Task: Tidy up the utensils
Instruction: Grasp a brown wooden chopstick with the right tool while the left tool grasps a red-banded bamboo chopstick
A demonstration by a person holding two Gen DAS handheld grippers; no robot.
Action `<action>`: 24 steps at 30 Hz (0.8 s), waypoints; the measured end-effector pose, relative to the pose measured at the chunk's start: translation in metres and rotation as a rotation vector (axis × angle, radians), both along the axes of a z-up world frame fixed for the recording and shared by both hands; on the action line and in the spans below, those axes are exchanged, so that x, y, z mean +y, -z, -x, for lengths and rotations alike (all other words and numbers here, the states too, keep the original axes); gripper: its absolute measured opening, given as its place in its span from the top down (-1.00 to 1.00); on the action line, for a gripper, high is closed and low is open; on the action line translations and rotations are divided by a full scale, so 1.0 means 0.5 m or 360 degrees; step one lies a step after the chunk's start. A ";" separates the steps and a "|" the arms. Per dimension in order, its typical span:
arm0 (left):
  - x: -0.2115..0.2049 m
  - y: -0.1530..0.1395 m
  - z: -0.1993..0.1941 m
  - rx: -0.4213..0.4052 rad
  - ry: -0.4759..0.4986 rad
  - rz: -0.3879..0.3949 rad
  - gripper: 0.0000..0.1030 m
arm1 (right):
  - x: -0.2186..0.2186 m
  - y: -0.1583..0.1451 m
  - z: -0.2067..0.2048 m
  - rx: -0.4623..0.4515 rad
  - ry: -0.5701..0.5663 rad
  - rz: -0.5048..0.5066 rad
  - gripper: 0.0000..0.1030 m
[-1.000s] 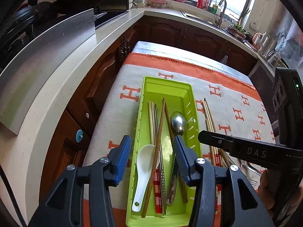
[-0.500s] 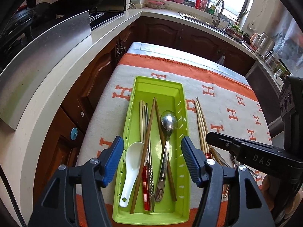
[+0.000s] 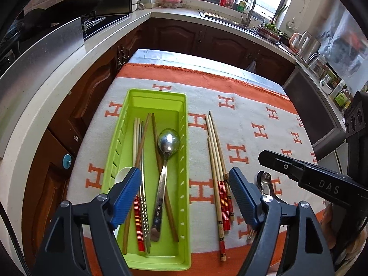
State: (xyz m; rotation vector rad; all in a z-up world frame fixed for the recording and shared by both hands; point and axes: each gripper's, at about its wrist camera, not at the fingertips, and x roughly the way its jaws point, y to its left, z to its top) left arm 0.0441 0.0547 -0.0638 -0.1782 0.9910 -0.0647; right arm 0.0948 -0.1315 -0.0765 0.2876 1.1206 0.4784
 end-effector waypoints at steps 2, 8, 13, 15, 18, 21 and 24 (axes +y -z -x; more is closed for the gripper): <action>-0.015 0.004 -0.005 0.0009 0.0023 0.0013 -0.49 | -0.021 0.001 0.001 -0.0004 0.0011 -0.0007 0.75; -0.065 0.032 -0.020 0.0053 0.0091 0.0044 -0.45 | -0.076 0.014 0.000 -0.0014 0.0066 -0.0001 0.63; -0.103 0.070 -0.035 0.0140 0.0149 0.0058 0.14 | -0.109 0.035 0.000 -0.0006 0.0058 -0.0013 0.63; -0.113 0.083 -0.037 0.0165 0.0164 0.0050 0.31 | -0.108 0.044 0.004 -0.0007 -0.0004 -0.0011 0.63; -0.126 0.102 -0.032 0.0192 0.0178 0.0026 0.52 | -0.093 0.064 0.021 -0.0019 -0.0129 0.0030 0.63; -0.133 0.119 -0.025 0.0220 0.0192 0.0015 0.76 | -0.073 0.090 0.040 -0.0006 -0.0262 0.0075 0.63; -0.140 0.128 -0.017 0.0220 0.0209 -0.0022 0.81 | -0.055 0.117 0.058 0.0014 -0.0375 0.0095 0.63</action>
